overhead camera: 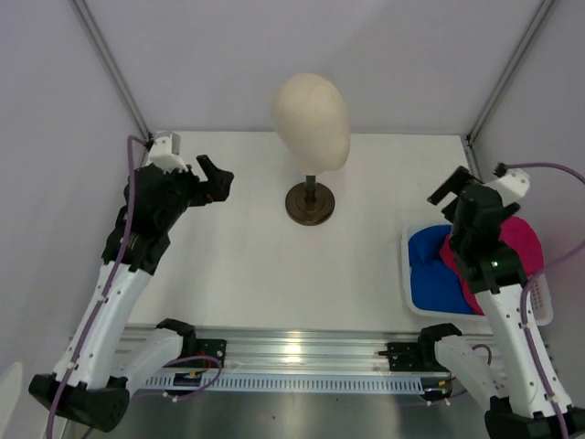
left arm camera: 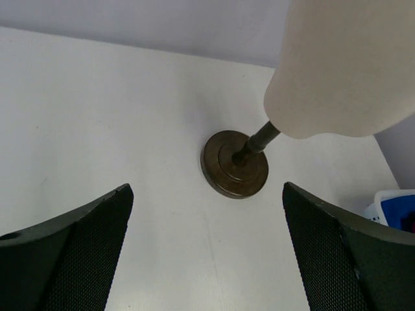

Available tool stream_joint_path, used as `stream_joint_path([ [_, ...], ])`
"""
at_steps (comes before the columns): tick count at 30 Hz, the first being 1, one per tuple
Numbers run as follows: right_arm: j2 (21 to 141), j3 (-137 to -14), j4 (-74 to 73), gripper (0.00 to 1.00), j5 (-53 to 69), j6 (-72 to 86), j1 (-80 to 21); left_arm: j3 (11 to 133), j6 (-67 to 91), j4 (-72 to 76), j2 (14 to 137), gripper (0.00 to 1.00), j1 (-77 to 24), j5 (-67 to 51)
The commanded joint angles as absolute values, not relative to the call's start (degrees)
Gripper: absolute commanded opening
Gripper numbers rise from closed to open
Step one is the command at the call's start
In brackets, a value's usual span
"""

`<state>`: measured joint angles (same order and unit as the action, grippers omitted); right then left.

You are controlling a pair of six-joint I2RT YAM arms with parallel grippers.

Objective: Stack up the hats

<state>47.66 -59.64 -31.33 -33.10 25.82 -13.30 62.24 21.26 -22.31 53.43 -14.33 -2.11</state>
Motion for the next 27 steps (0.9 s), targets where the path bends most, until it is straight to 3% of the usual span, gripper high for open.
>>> stream_joint_path([
  [1, 46.8, -61.7, -39.7, 1.0, -41.9, 27.9, -3.9, 61.1, 18.9, -23.7, 47.7, 0.99, -14.1, -0.7],
  [7, 50.3, -62.4, -43.6, 1.0, -31.2, 25.5, 15.8, 56.0, 24.6, -22.9, 40.1, 1.0, -14.1, 0.9],
  [10, 50.4, -62.1, -43.5, 0.99, -27.1, 25.0, 19.6, 53.3, 23.9, -23.4, 38.7, 1.0, -14.1, -2.0],
  [22, 54.6, -56.5, -36.3, 1.0, -22.4, 20.4, 20.4, 52.3, 17.4, -25.9, 42.5, 1.0, -14.1, -8.3],
  [27, 63.3, -59.3, -39.2, 0.99, -24.1, 19.7, 20.0, 50.1, 15.8, -26.5, 40.0, 1.0, -14.1, -4.1],
])
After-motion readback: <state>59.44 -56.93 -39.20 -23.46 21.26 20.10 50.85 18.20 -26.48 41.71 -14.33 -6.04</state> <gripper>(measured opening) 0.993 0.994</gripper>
